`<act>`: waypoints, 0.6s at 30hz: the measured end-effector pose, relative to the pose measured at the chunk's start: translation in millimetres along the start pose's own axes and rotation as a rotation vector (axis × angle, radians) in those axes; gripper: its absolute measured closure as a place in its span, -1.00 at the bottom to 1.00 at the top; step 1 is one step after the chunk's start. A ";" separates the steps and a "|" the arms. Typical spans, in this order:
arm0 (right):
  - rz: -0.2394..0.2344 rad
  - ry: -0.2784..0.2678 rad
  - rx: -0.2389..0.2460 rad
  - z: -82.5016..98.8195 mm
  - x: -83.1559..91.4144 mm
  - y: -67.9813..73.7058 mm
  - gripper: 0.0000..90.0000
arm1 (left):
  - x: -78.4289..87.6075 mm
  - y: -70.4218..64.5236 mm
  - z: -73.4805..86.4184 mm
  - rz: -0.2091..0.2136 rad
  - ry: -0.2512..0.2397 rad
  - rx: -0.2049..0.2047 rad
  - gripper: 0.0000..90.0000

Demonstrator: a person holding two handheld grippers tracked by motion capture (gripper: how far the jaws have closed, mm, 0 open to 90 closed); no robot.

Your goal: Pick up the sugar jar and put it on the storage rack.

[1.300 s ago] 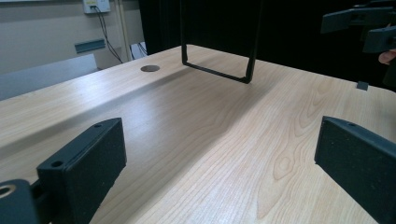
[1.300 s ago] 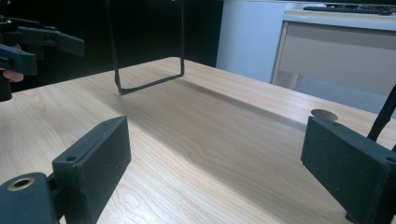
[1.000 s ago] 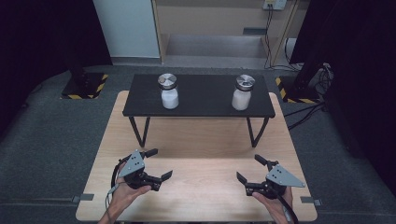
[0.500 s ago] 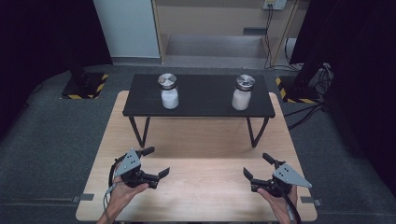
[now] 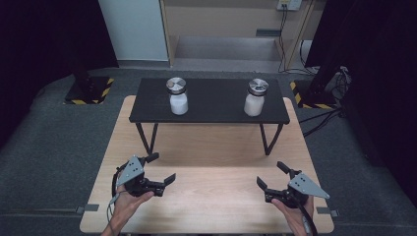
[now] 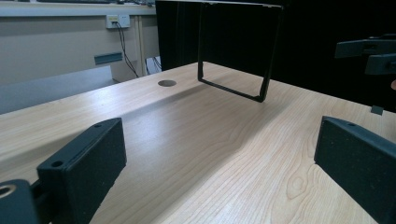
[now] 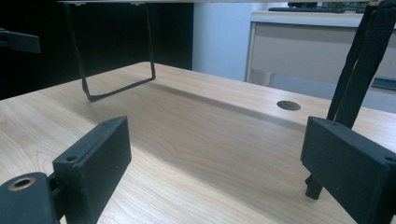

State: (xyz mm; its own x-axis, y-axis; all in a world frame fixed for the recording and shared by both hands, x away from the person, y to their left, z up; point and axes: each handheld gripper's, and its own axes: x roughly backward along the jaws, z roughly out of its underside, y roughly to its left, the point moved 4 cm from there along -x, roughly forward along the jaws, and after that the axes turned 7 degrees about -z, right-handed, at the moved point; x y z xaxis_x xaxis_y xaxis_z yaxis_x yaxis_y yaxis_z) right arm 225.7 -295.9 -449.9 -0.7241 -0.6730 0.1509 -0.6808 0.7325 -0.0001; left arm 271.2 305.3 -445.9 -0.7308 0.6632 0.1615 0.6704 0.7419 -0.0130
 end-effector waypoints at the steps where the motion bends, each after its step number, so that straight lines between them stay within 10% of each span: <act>1: -0.001 0.000 0.001 0.0 0.0 0.2 -0.81 | 0.0 -0.3 -0.1 0.000 0.001 -0.001 -0.98; 18: -0.002 -0.005 -0.005 0.4 1.0 0.1 -0.81 | -1.1 0.2 -0.3 0.005 0.003 -0.001 -0.98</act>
State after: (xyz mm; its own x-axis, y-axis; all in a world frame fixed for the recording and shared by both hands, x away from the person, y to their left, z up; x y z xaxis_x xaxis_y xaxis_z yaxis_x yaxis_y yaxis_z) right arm 224.8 -296.6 -450.1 -0.7233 -0.6750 0.1458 -0.6818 0.7316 0.0048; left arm 272.1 304.6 -445.8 -0.7270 0.6665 0.1647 0.6741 0.7385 -0.0133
